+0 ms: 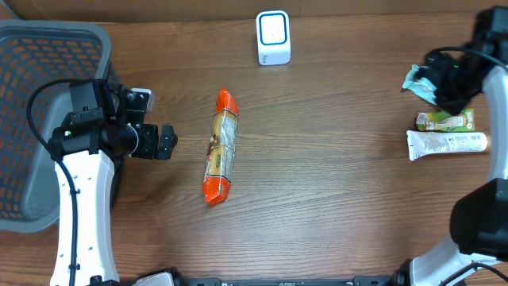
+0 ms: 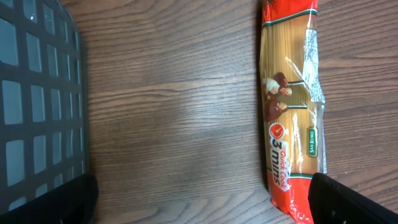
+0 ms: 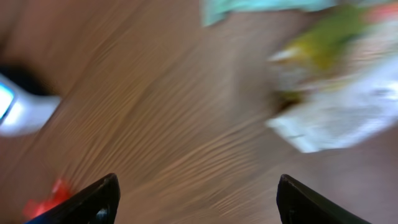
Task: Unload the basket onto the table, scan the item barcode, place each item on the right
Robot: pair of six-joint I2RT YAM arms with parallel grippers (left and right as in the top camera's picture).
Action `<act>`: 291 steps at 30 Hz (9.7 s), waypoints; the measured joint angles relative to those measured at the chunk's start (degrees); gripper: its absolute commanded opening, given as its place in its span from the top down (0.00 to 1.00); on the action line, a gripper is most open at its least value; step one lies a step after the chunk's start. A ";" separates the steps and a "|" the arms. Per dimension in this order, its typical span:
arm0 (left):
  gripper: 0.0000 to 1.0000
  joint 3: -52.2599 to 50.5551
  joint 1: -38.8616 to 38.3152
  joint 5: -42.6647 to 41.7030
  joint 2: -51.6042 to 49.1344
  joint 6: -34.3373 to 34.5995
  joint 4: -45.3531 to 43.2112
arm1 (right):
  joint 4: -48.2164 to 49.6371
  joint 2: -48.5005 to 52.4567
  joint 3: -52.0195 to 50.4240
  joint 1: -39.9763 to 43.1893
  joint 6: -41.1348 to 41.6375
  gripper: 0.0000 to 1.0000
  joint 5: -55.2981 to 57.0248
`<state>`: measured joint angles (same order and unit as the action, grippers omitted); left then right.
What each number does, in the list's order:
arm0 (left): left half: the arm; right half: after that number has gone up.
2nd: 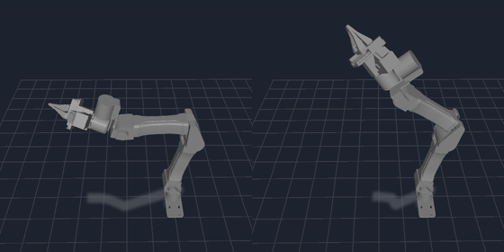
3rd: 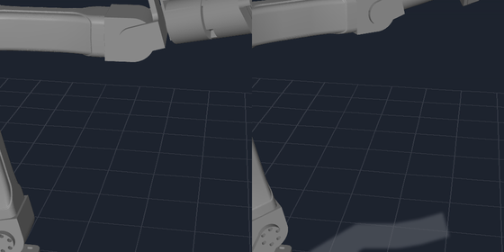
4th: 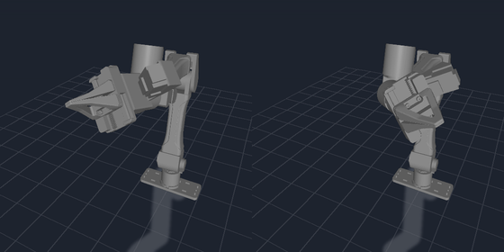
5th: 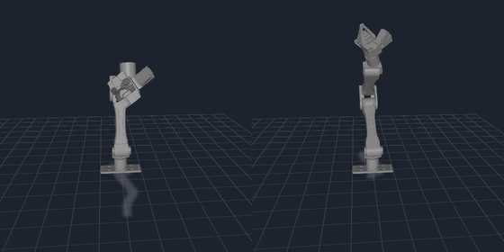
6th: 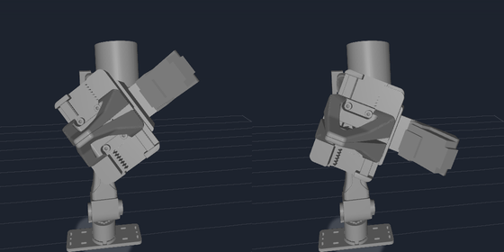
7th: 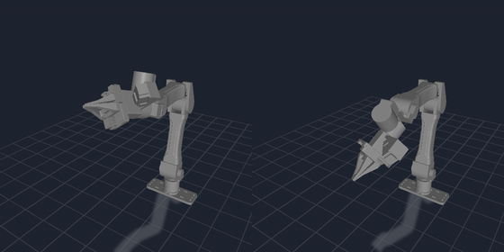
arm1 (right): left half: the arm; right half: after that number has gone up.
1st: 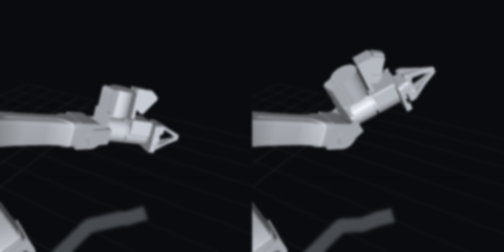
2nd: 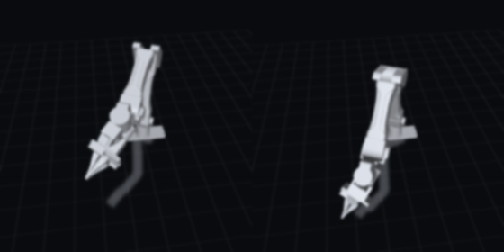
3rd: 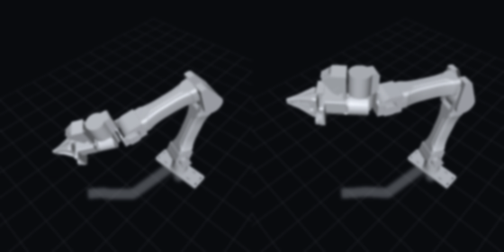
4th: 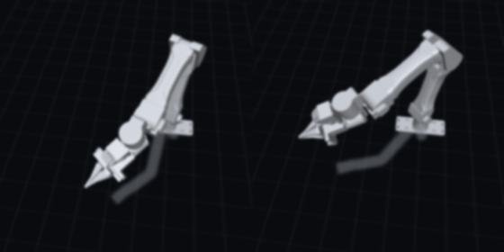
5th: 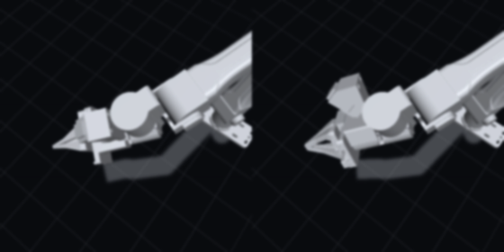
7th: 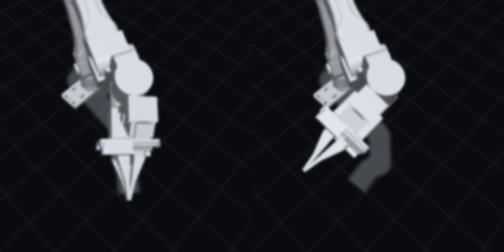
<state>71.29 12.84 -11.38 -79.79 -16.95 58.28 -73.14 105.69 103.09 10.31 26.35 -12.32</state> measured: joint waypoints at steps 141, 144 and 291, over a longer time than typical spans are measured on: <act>0.00 0.00 0.00 0.00 0.00 0.00 0.00 | 11.06 11.28 -20.98 -62.23 -7.08 0.44 38.05; 0.00 0.00 0.00 0.00 0.00 0.00 0.00 | 10.27 11.28 -18.64 -62.49 -7.04 0.44 35.89; 0.01 0.00 0.00 0.00 0.00 0.00 0.00 | 29.33 -0.35 -40.11 -42.64 -28.89 0.11 -9.51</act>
<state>71.29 12.84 -11.38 -79.79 -16.95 58.28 -43.81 105.34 62.98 -32.34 -2.55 -21.82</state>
